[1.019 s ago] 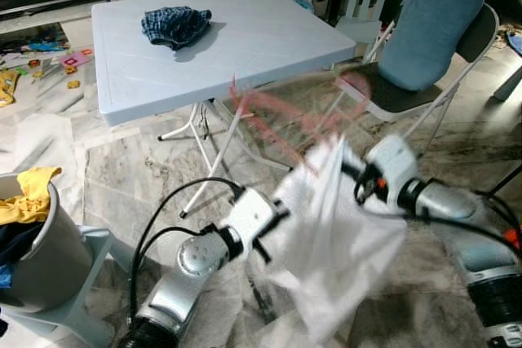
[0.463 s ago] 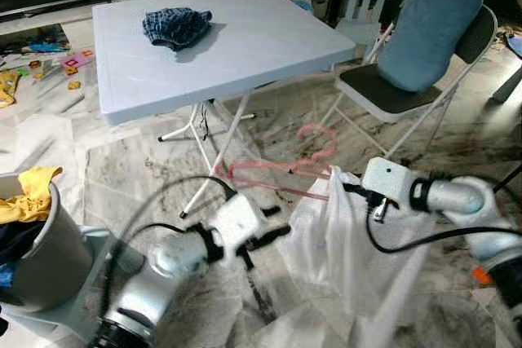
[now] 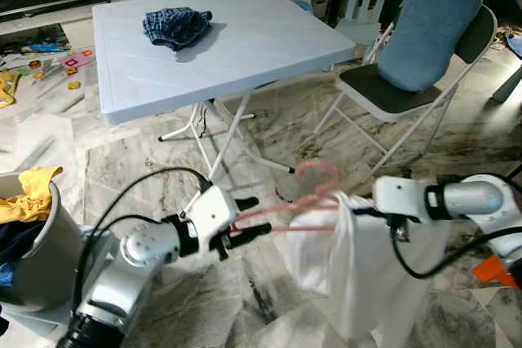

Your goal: Hang hanger

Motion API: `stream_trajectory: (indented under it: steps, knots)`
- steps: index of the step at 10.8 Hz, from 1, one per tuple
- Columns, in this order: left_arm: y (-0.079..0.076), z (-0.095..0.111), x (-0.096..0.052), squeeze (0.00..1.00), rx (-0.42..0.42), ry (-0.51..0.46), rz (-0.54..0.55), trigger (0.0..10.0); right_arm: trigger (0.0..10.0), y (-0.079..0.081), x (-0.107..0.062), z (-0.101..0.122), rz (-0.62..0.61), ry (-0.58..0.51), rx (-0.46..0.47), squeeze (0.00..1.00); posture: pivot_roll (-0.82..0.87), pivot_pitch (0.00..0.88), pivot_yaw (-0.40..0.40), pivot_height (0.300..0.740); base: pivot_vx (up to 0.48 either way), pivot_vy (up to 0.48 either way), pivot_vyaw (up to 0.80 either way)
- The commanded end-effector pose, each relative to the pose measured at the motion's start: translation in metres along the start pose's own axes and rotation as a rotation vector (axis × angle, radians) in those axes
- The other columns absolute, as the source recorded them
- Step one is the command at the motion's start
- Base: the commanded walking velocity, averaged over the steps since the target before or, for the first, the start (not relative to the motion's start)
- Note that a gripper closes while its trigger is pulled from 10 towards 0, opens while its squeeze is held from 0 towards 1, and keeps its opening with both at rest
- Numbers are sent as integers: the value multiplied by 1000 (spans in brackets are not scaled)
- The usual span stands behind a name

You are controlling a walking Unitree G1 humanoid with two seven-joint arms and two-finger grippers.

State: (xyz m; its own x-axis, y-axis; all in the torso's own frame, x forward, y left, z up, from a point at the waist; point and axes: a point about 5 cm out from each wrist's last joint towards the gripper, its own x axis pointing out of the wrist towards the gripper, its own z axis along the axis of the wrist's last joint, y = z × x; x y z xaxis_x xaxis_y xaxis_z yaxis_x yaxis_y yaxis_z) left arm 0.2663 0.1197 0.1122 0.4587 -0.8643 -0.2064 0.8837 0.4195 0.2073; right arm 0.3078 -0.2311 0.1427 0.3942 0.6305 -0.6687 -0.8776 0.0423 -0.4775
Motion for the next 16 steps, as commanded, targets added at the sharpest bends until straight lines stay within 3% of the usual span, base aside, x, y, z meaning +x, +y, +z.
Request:
stream_trajectory:
  steps: [1, 6, 7, 8, 13, 14, 15, 16]
  knots:
    - [4, 7, -1, 1000, 15, -14, -7, 10000, 10000, -10, -7, 8, -1, -14, -57, 0, -189, 22, 1, 740, 0, 0, 0]
    - [4, 2, 1, 1000, -15, 9, -69, 10000, 10000, -17, -15, 26, 44, -133, -91, 0, -192, 20, 4, 740, 0, 0, 0]
    - [4, 3, 3, 278, -16, 9, -81, 10000, 10000, -17, -15, 29, 50, -149, -94, 0, -193, 20, 3, 740, 0, 0, 0]
    - [5, 3, 5, 0, -9, 6, -89, 10000, 10000, -17, -16, 31, 65, -165, -90, 0, -194, 19, 3, 740, 0, 0, 0]
    - [4, 3, 14, 0, -3, 11, -177, 10000, 10000, -13, -16, 38, 98, -213, -86, 0, -202, 12, 7, 740, 0, 0, 0]
    - [4, 5, 17, 0, -13, 1, -193, 4196, 10000, -13, -15, 39, 97, -215, -87, 0, -203, 11, 9, 740, 0, 0, 0]
    - [4, 6, 19, 0, -15, -4, -211, 0, 10000, -13, -15, 40, 99, -218, -86, 0, -203, 9, 7, 740, 0, 0, 0]
    - [3, 6, 20, 0, -13, -3, -223, 0, 10000, -12, -14, 40, 100, -217, -87, 0, -203, 8, 7, 740, 0, 0, 0]
